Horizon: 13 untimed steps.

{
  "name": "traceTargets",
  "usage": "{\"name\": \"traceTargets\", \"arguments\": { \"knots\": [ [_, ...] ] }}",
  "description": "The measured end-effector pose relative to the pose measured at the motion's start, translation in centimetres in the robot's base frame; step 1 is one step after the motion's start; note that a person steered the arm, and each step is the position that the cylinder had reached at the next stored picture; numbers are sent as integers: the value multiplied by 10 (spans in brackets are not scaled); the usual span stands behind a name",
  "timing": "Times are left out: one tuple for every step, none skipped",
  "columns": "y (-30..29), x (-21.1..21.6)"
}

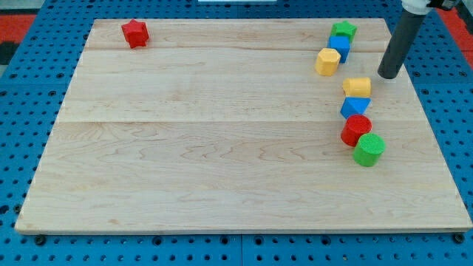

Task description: Place the yellow blocks in a diagonal line

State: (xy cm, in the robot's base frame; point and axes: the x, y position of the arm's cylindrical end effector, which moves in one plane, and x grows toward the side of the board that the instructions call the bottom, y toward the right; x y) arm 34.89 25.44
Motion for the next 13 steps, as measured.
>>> {"name": "traceTargets", "arguments": {
  "knots": [
    [-23,7],
    [-24,-8],
    [-68,-1],
    [-92,4],
    [-53,3],
    [-39,10],
    [-8,12],
    [-8,28],
    [-31,31],
    [-70,31],
    [-38,27],
    [-81,-9],
    [-153,-18]
  ]
}}
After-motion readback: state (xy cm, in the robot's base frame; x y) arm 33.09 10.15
